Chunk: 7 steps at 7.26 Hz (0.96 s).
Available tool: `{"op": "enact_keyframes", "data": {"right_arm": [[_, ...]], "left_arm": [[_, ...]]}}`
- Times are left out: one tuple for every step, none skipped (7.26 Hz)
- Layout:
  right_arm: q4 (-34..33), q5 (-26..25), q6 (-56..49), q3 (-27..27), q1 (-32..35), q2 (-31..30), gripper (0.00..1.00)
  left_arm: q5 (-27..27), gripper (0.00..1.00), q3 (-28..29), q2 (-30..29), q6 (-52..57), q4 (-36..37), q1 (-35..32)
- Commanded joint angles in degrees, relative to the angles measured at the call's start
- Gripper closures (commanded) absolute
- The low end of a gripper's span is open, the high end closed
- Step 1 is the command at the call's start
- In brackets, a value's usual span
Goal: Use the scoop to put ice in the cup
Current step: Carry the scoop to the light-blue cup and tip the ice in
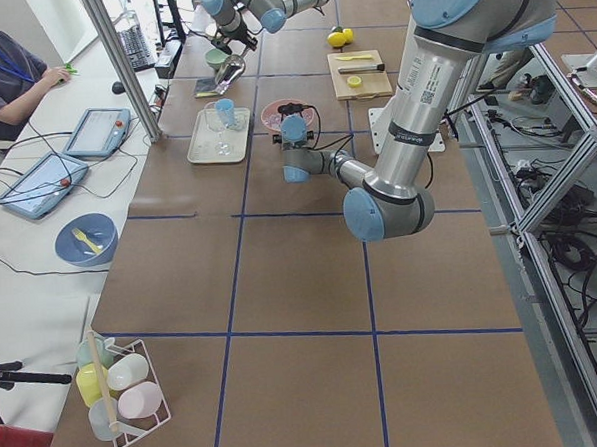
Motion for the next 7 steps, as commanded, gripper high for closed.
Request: {"op": "enact_keyframes", "data": {"right_arm": [[-0.01, -0.08, -0.79, -0.05, 0.03, -0.05, 1.0], [-0.01, -0.08, -0.8, 0.04, 0.03, -0.05, 1.0], [-0.01, -0.08, -0.8, 0.04, 0.03, 0.03, 1.0], [-0.01, 0.01, -0.8, 0.12, 0.03, 0.12, 1.0], [-0.01, 0.18, -0.8, 0.3, 0.03, 0.21, 1.0], [-0.27, 0.71, 0.07, 0.39, 0.56, 0.38, 1.0], [-0.36, 2.02, 0.87, 0.74, 2.04, 0.47, 1.0]], "left_arm": [[0.0, 0.0, -0.07, 0.0, 0.0, 0.0, 0.0], [0.0, 0.0, 0.01, 0.09, 0.0, -0.35, 0.0], [0.0, 0.0, 0.01, 0.09, 0.0, -0.35, 0.0], [0.0, 0.0, -0.07, 0.09, 0.0, -0.35, 0.0], [0.0, 0.0, -0.07, 0.09, 0.0, -0.35, 0.0], [0.0, 0.0, 0.01, 0.09, 0.0, -0.35, 0.0], [0.0, 0.0, 0.01, 0.18, 0.0, -0.35, 0.0]]}}
